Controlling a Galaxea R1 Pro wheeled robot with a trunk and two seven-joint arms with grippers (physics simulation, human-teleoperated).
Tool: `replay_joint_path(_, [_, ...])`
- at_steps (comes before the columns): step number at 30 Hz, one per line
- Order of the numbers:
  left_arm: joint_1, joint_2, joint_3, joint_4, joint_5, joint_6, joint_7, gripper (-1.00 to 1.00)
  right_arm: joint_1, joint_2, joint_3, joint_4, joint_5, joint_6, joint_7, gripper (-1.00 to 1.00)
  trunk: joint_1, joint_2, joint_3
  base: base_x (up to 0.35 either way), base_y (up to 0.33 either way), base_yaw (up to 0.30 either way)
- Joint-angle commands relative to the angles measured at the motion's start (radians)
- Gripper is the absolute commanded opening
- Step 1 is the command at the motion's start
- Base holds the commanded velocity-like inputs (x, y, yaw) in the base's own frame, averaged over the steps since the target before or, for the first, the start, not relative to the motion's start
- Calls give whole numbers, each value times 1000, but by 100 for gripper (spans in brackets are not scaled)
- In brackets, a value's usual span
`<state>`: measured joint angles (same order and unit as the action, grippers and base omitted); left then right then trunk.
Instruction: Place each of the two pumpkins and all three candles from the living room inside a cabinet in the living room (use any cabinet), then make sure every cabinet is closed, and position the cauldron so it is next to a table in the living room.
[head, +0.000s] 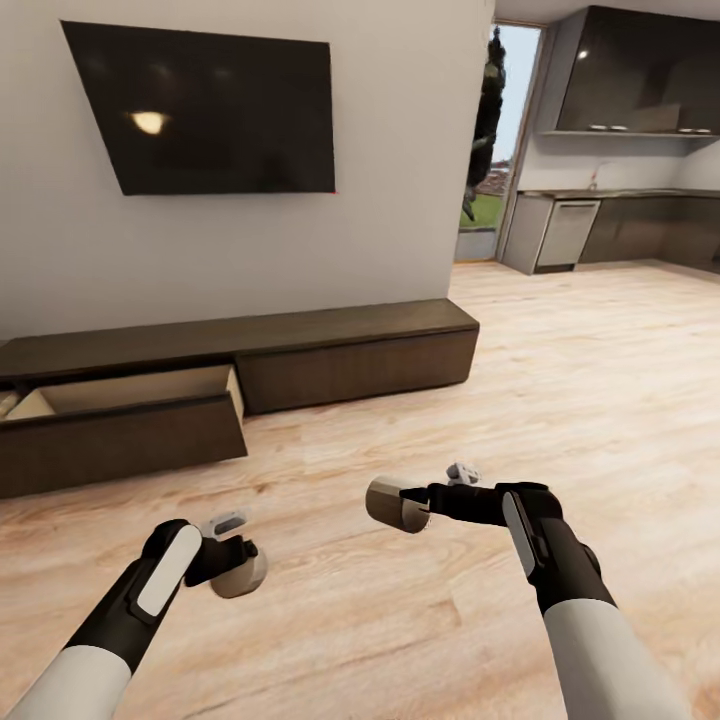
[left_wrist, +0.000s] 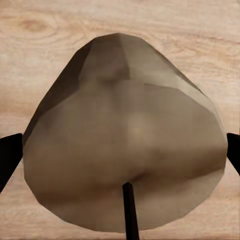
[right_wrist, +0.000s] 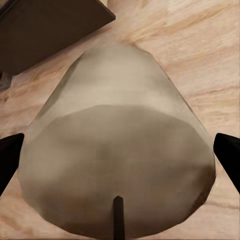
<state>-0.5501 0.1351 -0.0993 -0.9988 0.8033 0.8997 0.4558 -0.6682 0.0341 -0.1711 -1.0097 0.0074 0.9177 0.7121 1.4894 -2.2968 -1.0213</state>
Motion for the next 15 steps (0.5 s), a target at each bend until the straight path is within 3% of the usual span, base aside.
replay_joint_path(1, [-1,6,-4,0,15,-1,9,-100,-1,1,-4,-1,-6,10,-8,-100,-4,7,2,-130,175,275])
replay_joint_path(4, [-1,20,-4,0,16,1,9,-100,-1,2,-4,-1,-8,12,-95,-100,-16,28,12,-108,142,275])
replay_joint_path(9, [-1,39,-4,1,16,6,8,-100,-1,3,-4,-1,-13,18,-328,-100,-31,56,23,-25,39,275])
replay_joint_path(11, [-1,45,-5,-4,17,7,9,-100,-1,3,-4,-1,-14,20,-374,-100,-31,56,22,-4,6,274])
replay_joint_path(15, [2,48,-6,-25,15,6,8,-100,-1,3,-4,-1,-14,20,-394,-100,-31,56,19,-1,7,272])
